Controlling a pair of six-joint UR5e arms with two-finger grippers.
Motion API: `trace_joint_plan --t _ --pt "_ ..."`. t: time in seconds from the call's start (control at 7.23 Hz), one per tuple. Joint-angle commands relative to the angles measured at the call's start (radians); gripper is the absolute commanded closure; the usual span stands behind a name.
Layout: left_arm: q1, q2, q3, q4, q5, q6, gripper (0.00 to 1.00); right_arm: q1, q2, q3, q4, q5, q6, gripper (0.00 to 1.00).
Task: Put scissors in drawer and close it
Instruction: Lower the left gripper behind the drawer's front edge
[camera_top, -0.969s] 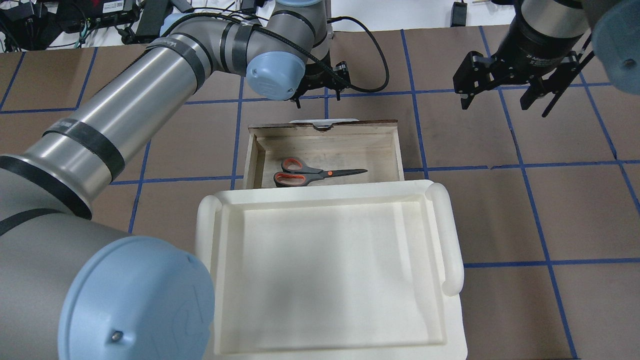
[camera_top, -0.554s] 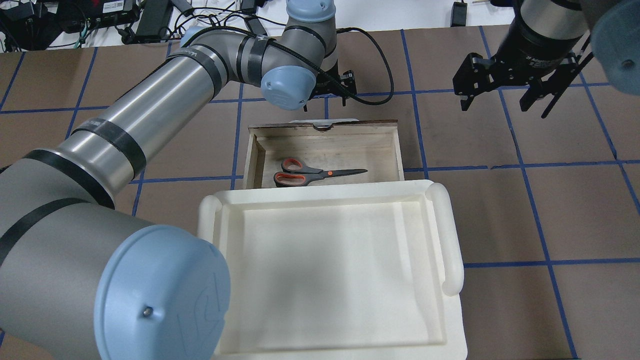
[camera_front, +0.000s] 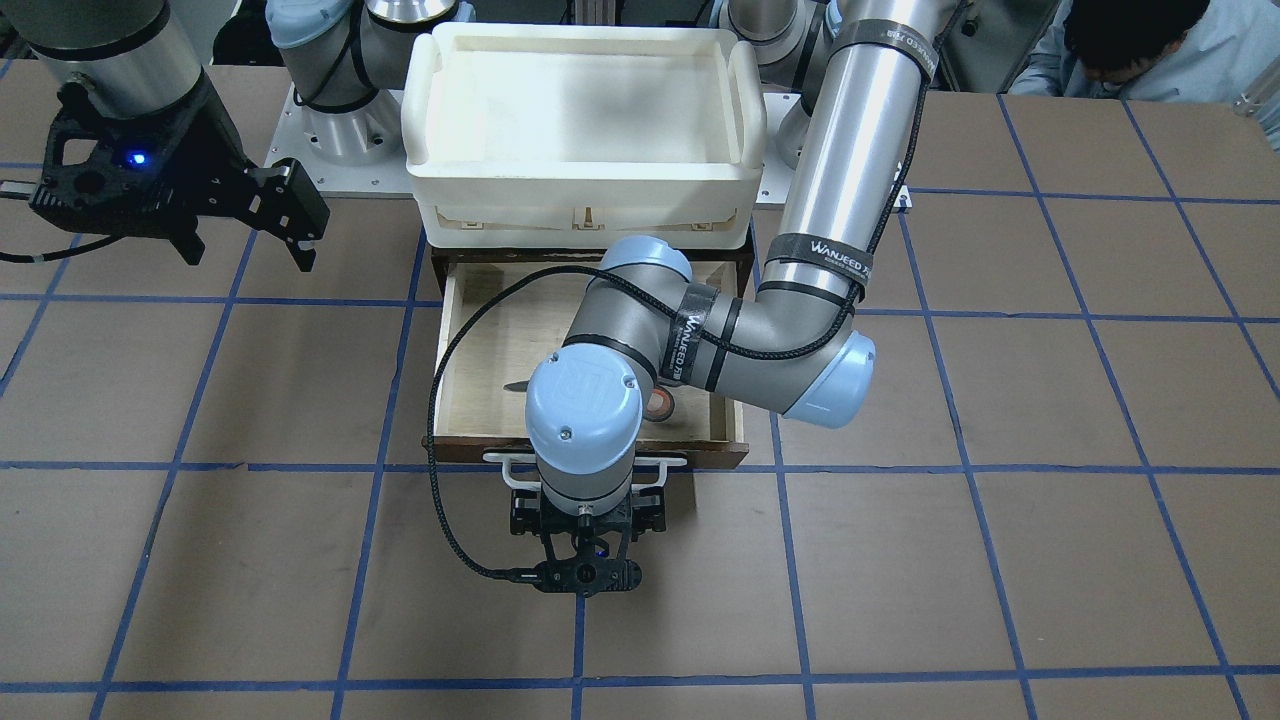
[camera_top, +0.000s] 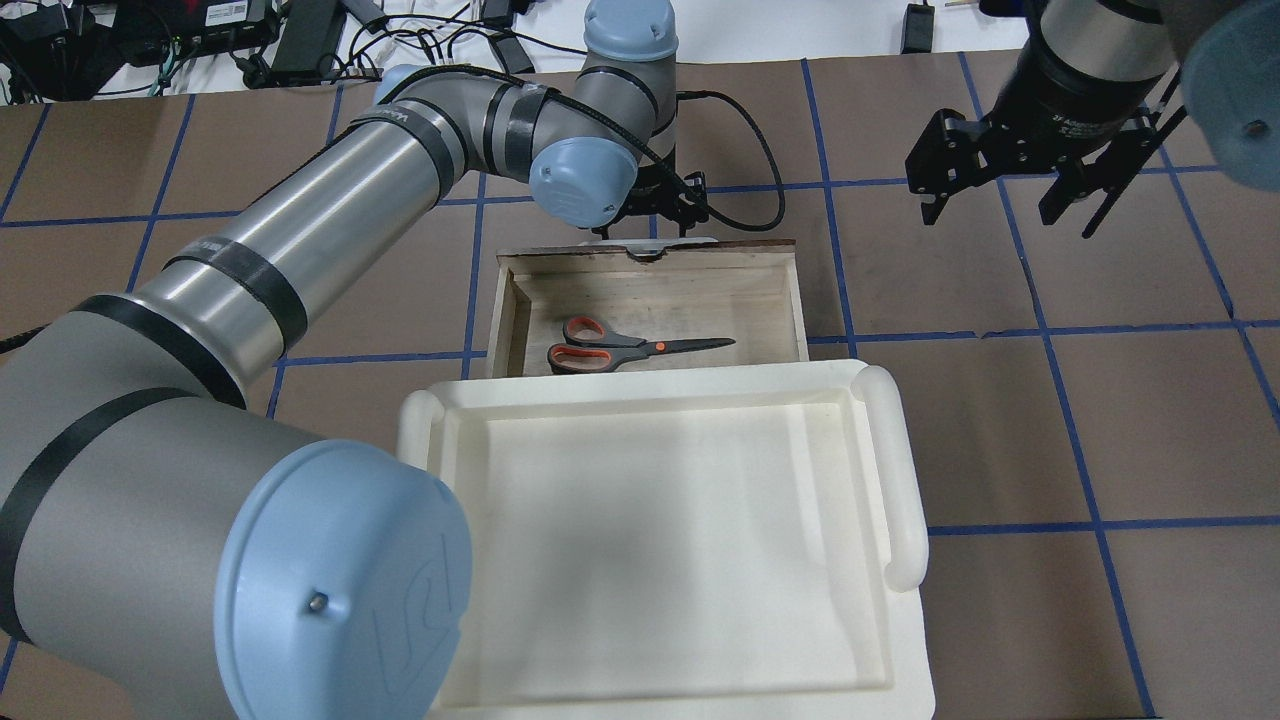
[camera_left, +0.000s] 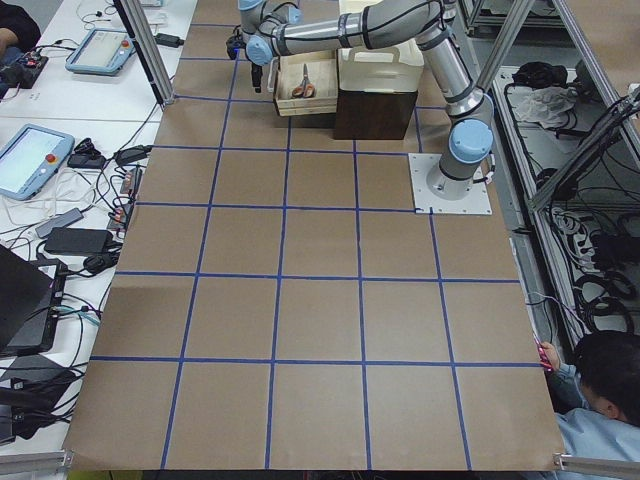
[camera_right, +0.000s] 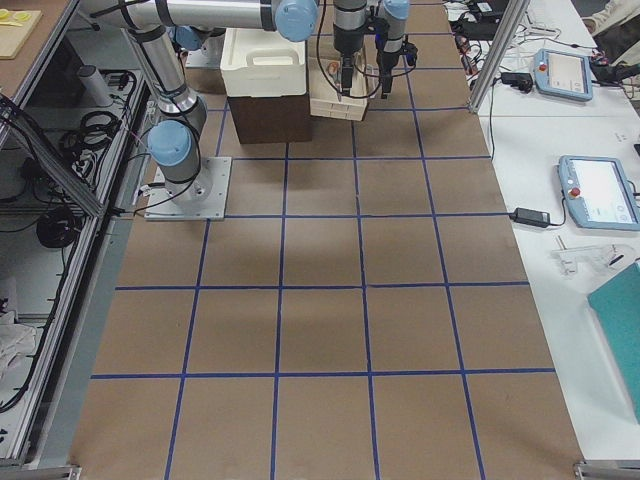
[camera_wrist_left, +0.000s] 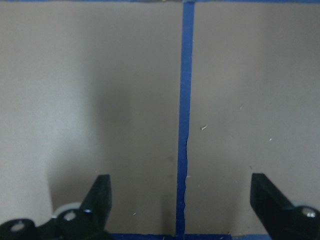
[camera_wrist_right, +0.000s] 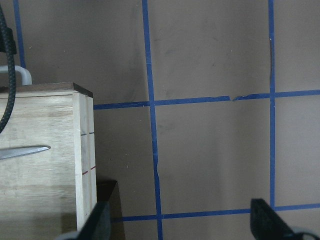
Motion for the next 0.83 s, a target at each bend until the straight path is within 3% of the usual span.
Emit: trace_joint_plan --t 0.0,0.69 --pt "0.0 0.025 0.001 -0.106 -0.008 -0.002 0.0 0.0 0.0 0.001 0.0 0.001 0.0 0.0" --pt "-0.002 0.106 -0.016 -0.233 -0.105 -0.085 0.0 0.005 -0.003 0.002 -0.001 0.002 0.002 0.0"
